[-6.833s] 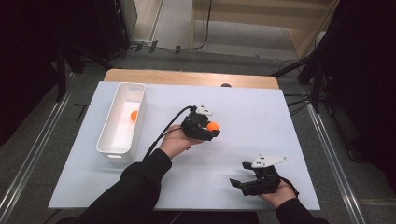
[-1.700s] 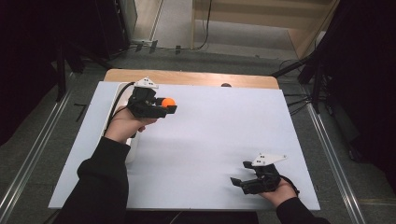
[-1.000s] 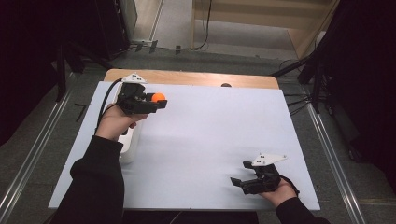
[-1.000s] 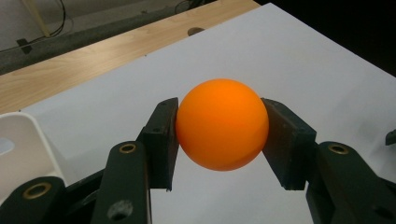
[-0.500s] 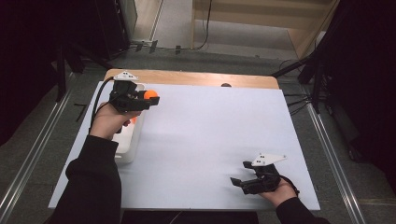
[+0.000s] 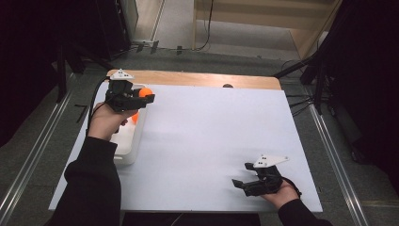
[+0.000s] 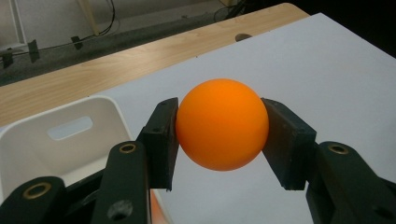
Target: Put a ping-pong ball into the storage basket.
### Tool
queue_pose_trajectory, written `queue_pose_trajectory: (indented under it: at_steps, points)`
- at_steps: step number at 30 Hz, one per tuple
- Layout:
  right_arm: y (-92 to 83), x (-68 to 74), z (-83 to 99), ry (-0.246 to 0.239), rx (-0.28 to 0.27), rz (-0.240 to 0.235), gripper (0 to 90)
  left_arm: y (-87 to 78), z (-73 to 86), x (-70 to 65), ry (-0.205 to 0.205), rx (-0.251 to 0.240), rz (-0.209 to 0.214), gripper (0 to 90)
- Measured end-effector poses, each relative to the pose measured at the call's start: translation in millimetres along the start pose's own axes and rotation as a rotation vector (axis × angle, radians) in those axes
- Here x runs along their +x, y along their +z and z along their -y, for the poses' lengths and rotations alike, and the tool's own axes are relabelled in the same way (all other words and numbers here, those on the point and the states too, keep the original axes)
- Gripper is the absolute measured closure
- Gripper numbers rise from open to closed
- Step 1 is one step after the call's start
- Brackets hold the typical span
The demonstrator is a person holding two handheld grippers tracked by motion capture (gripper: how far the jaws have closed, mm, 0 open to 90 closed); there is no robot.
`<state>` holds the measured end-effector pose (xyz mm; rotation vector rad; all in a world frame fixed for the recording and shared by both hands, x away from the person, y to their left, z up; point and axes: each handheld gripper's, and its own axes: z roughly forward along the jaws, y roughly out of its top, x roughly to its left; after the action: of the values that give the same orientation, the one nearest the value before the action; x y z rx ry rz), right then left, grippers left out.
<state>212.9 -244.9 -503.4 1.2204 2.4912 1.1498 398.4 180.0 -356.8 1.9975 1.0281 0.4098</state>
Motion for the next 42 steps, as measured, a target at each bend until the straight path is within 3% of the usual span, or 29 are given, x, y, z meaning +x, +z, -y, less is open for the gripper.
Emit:
queue_pose_trajectory:
  at_steps: [23,36,42]
  points:
    - [1.6,0.4,-2.4,-0.009,0.001,-0.002,15.6,-4.0,8.2,17.4,-0.054,-0.01,-0.069,50.0]
    - [4.5,1.3,-6.4,-0.015,0.004,-0.014,15.6,-6.4,17.6,31.5,-0.124,-0.03,-0.131,49.9]
    - [4.4,1.3,-6.4,-0.016,0.004,-0.013,15.6,-2.5,20.3,34.6,-0.136,-0.034,-0.173,50.0]
